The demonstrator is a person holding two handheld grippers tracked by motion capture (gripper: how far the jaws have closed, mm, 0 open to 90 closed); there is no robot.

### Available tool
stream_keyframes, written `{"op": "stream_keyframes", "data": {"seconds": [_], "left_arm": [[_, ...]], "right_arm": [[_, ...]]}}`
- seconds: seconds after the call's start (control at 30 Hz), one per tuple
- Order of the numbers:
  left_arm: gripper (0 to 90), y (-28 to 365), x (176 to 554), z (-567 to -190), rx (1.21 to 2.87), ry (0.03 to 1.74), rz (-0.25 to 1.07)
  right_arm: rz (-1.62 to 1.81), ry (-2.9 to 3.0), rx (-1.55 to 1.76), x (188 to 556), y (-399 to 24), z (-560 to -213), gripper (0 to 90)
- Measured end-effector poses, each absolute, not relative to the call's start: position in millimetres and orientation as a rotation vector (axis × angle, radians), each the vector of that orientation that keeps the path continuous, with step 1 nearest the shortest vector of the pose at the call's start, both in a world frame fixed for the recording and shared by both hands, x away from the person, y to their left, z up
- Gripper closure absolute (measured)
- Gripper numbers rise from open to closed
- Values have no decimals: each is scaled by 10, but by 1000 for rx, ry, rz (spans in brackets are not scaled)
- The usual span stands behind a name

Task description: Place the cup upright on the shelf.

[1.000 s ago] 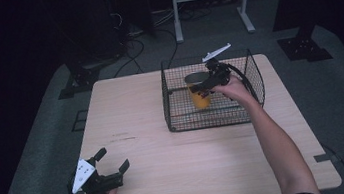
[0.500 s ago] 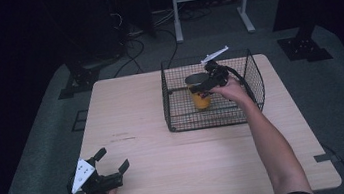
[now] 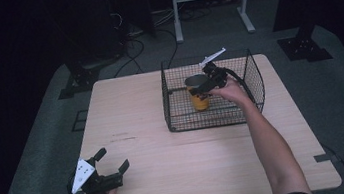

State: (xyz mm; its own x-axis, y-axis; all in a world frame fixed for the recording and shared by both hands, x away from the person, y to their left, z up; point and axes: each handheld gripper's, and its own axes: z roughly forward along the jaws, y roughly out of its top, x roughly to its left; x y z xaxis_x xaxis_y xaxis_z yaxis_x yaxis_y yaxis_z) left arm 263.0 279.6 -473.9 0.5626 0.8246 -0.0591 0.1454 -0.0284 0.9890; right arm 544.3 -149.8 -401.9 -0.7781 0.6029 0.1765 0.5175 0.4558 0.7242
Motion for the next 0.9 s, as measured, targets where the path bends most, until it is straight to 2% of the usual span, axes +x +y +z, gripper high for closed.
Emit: {"op": "stream_keyframes", "data": {"seconds": [0.9], "left_arm": [[22,2787,2631,-4738,1532,859,669]], "right_arm": [[1239,2584,974,5401,-1477,-3962,64]]}}
